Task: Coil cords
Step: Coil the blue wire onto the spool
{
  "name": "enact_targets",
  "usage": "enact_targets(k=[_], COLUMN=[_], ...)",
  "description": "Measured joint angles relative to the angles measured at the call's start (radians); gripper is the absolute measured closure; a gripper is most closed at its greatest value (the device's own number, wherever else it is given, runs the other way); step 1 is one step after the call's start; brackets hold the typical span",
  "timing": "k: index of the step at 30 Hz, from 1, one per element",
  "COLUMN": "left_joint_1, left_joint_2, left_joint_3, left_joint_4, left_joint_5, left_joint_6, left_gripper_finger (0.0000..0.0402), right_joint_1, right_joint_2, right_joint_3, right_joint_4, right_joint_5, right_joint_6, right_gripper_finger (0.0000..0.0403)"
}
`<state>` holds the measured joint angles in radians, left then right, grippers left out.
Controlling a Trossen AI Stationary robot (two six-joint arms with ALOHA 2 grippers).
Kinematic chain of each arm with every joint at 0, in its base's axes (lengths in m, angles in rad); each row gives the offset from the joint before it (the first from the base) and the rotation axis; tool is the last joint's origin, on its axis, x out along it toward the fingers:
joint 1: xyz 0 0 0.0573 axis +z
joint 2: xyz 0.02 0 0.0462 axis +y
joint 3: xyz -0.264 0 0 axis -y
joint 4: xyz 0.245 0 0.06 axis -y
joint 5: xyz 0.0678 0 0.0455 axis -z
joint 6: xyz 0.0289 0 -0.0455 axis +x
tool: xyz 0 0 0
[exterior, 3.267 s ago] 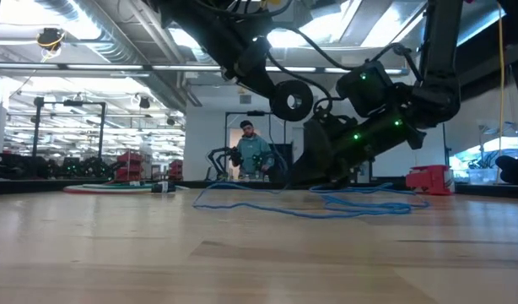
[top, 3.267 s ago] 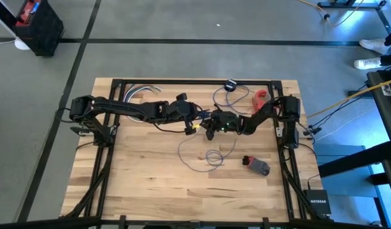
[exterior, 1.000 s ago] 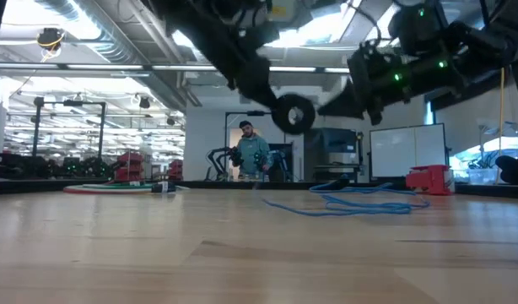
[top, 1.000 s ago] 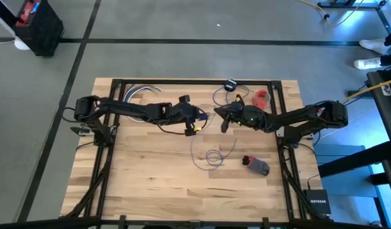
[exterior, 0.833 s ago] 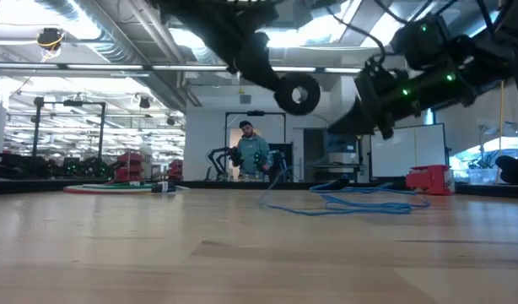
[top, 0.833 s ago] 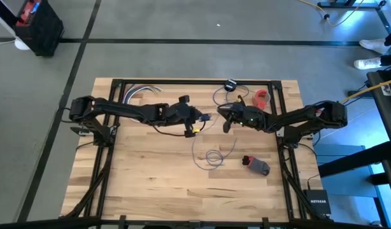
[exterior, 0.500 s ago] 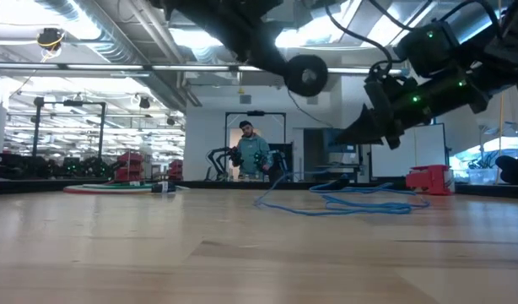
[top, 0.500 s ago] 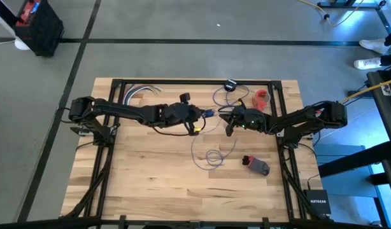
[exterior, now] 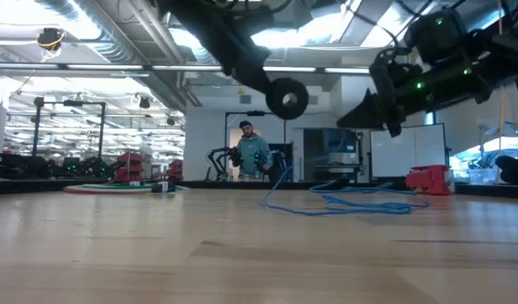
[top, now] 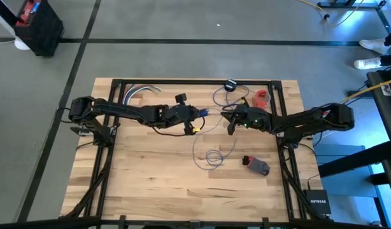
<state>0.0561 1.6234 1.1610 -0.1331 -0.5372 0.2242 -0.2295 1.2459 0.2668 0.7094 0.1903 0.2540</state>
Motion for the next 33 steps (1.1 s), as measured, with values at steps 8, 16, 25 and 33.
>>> enact_targets(k=[8,16,25,33], left_joint_1=[0.082,0.109,0.104,0.105], left_joint_2=[0.038,0.096,0.099,0.099], left_joint_3=[0.0,0.0,-0.001,-0.001], left_joint_4=[-0.009,0.081,0.126,0.14], left_joint_5=[-0.001,0.035,0.123,0.134], left_joint_6=[-0.087,-0.084,-0.077,-0.113], left_gripper_finger=[0.0402,0.0402,0.0402,0.0402], right_joint_1=[0.001,0.06,0.073,0.073], right_joint_2=[-0.059,0.057,0.248,0.346], right_joint_3=[0.0,0.068,0.245,0.326], right_joint_4=[0.096,0.183,0.178,0.116], right_joint_5=[-0.105,-0.104,-0.105,-0.133], right_joint_6=[0.062,0.051,-0.018,-0.031], right_gripper_finger=[0.0398,0.0398,0.0398,0.0398])
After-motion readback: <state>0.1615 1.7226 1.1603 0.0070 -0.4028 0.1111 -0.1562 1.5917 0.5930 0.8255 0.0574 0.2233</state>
